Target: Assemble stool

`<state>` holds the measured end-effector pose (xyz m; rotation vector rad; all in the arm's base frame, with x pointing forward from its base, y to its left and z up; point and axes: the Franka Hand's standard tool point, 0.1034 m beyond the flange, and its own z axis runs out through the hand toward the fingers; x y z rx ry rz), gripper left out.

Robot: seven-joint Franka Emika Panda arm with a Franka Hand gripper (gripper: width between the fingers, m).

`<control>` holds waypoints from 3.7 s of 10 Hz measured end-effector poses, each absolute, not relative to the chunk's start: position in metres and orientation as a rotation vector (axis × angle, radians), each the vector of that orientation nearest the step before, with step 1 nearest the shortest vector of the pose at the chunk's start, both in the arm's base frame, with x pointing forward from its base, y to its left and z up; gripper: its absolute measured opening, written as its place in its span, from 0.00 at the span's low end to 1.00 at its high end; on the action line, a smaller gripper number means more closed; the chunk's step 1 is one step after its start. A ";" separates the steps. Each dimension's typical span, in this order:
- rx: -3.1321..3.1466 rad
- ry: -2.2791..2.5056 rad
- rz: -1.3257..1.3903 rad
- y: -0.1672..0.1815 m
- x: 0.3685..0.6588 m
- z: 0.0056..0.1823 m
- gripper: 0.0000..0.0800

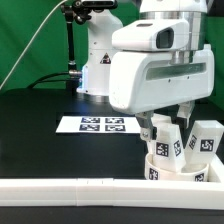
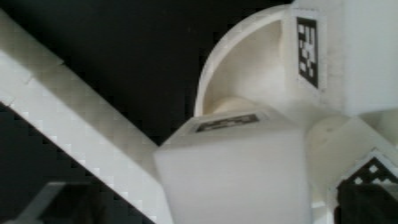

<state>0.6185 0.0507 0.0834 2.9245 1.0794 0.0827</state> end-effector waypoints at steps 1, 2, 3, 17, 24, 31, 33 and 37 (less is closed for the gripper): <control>2.930 1.065 0.083 0.051 0.618 0.083 0.81; 2.932 1.058 0.083 0.050 0.618 0.083 0.66; 2.933 1.055 0.082 0.050 0.618 0.083 0.66; 3.103 -0.652 0.081 0.051 0.615 0.081 0.42; 2.816 -1.603 0.086 0.065 0.616 0.081 0.42; 2.432 -2.171 0.040 0.067 0.616 0.080 0.42; 2.228 -2.445 0.038 0.062 0.620 0.081 0.42; 1.654 -2.948 -0.015 0.065 0.621 0.081 0.42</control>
Offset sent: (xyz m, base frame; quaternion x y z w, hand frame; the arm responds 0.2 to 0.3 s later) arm 0.0000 0.0000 0.0000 0.0000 0.0000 0.0000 1.0000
